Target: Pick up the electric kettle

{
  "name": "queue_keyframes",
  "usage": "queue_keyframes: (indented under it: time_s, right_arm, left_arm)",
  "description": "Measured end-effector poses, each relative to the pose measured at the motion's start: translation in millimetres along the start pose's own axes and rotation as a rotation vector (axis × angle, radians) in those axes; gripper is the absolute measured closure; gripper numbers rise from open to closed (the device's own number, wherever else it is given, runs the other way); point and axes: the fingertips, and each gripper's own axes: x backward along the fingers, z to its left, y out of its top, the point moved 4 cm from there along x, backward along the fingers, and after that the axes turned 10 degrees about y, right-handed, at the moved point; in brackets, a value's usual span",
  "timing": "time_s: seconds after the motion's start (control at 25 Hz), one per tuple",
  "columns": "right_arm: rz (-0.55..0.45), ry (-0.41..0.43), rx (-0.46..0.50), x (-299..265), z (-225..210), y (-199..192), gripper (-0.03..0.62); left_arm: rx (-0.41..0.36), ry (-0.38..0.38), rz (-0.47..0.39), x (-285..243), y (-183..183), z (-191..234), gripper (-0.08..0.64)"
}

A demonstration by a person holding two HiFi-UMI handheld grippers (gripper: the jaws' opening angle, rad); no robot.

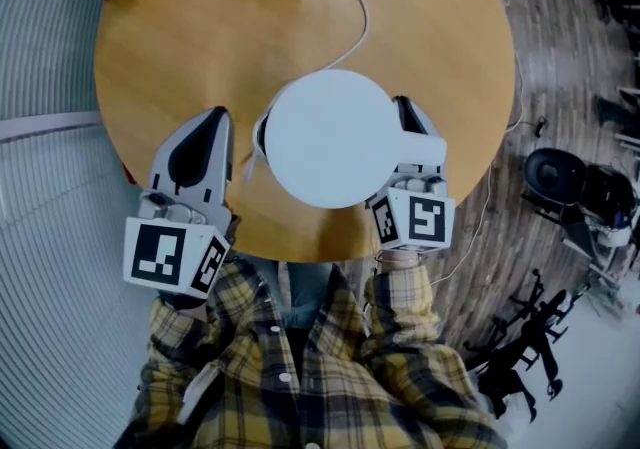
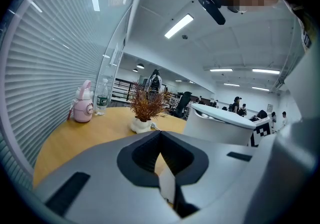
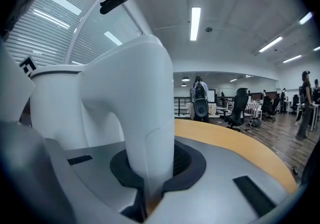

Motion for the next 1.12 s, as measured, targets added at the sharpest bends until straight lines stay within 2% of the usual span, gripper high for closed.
queue_keyframes:
  time_s: [0.4, 0.72, 1.12]
  right_arm:
    - [-0.023, -0.062, -0.04, 0, -5, 2, 0.546]
    - [-0.026, -0.077, -0.059, 0, -10, 2, 0.546]
    - [-0.04, -0.064, -0.034, 0, -14, 33, 0.546]
  left_arm:
    - [-0.005, 0.006, -0.02, -1, 13, -1, 0.558]
    - [-0.006, 0.009, -0.041, 3, 19, -6, 0.558]
    - [-0.013, 0.016, -0.067, 14, 42, -11, 0.558]
